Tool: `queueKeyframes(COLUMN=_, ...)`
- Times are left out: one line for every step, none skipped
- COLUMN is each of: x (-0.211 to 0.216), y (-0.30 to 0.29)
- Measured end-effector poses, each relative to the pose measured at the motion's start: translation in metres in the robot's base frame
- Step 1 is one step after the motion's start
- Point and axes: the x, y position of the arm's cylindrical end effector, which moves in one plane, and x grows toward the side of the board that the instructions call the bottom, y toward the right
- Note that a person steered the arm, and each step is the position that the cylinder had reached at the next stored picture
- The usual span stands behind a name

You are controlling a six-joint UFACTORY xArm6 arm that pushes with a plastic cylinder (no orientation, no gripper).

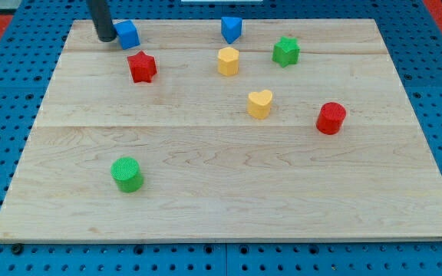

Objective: Move the blue cube towards the top center

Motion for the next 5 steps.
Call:
queueKeyframes(x=0.003, y=0.046)
queueKeyframes(x=0.003, y=0.009)
queueKeyframes(x=-0.007, y=-0.001)
queueKeyframes(x=-0.006, y=0.05)
queueKeyframes(x=-0.024, y=0.014)
